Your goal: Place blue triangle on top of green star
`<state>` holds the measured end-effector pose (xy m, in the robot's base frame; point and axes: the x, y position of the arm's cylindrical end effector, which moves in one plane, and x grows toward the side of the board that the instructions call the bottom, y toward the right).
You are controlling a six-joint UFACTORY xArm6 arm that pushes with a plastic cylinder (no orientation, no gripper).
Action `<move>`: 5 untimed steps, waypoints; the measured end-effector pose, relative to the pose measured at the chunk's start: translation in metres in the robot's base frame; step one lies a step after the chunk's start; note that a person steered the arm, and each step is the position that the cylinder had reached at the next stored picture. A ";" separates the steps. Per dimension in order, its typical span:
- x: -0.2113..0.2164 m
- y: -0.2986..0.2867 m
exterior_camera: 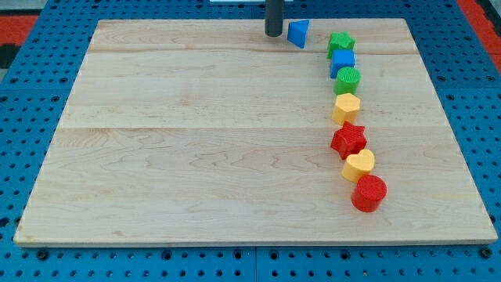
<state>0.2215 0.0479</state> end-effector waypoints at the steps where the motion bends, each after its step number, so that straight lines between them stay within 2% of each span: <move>1: 0.000 0.016; 5: 0.000 0.062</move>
